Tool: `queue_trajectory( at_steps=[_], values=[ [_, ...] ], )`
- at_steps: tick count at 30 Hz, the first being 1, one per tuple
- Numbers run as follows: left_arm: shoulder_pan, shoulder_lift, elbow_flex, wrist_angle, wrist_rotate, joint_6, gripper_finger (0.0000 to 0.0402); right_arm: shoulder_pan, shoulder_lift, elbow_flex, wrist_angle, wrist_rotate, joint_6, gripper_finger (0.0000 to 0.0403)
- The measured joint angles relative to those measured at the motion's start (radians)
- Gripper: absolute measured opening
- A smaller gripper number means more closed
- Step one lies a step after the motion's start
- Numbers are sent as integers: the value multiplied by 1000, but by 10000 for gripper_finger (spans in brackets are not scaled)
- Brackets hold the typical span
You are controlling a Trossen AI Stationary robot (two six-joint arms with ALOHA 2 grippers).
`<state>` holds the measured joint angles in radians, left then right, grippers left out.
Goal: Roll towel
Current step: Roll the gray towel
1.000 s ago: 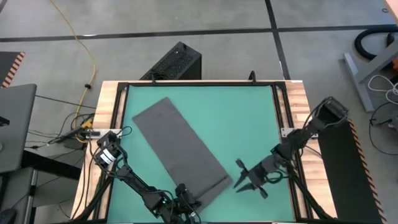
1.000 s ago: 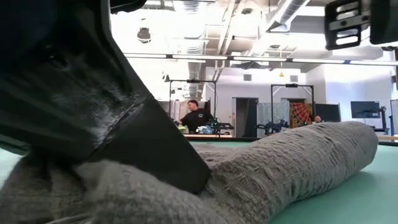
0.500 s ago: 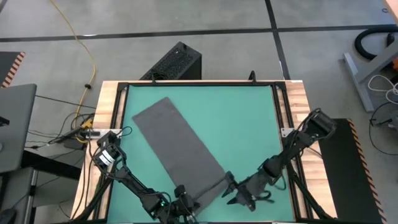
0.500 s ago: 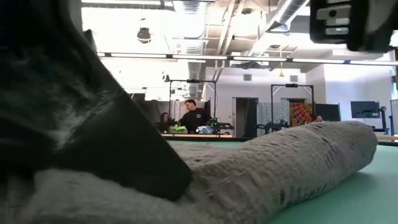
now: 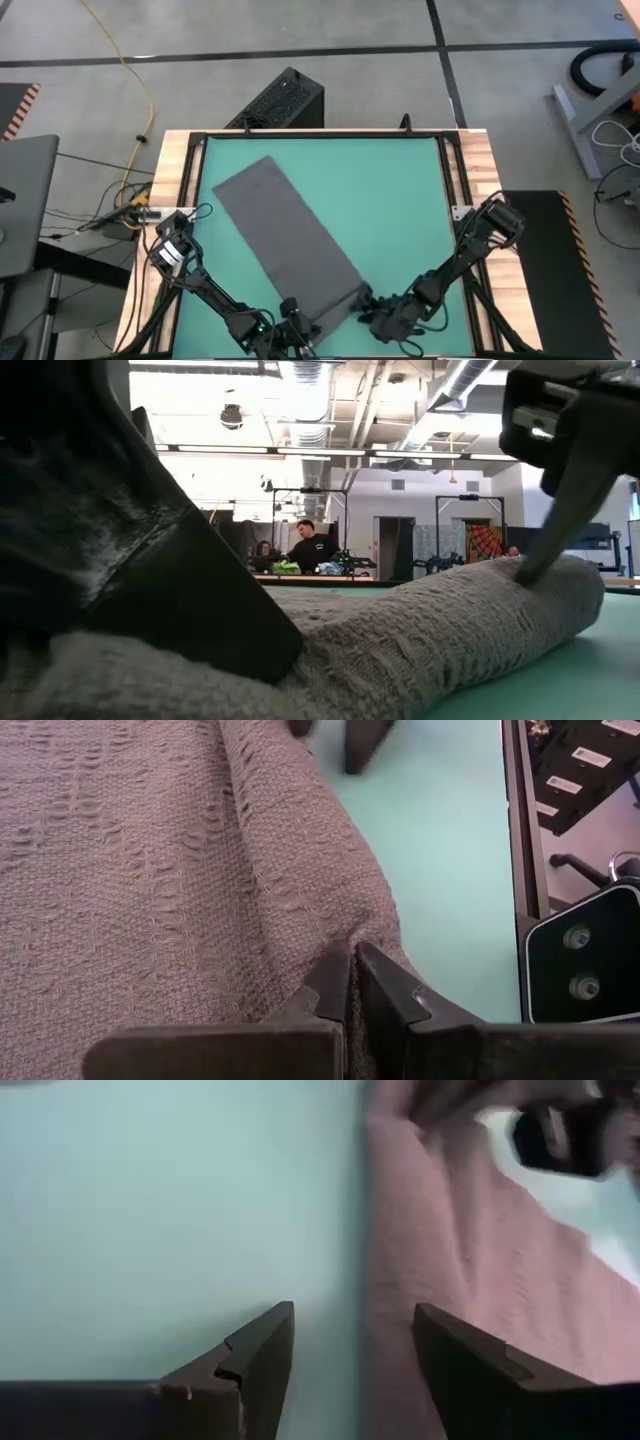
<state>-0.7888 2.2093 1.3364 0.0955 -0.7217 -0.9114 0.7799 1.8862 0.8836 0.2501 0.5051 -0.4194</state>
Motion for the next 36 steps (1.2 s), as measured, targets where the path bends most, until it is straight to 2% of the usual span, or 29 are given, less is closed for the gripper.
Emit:
queue_trajectory(
  at_steps=[12, 19, 24, 31, 36],
  values=[
    [0, 0, 0, 0, 7, 1, 0, -2, -19, -2, 23, 42, -44, 210],
    [0, 0, 0, 1, 15, -1, 0, -43, -16, -4, 12, -32, -19, 182],
    [1, -1, 0, 10, 19, 3, 0, -64, -16, -21, 15, -109, -18, 149],
    [14, -10, 0, 70, 63, 103, 0, -103, -17, -42, 5, -133, 34, 84],
    [28, -50, 0, 72, 45, 189, 0, -151, -22, -41, 1, -282, 128, 23]
  ],
)
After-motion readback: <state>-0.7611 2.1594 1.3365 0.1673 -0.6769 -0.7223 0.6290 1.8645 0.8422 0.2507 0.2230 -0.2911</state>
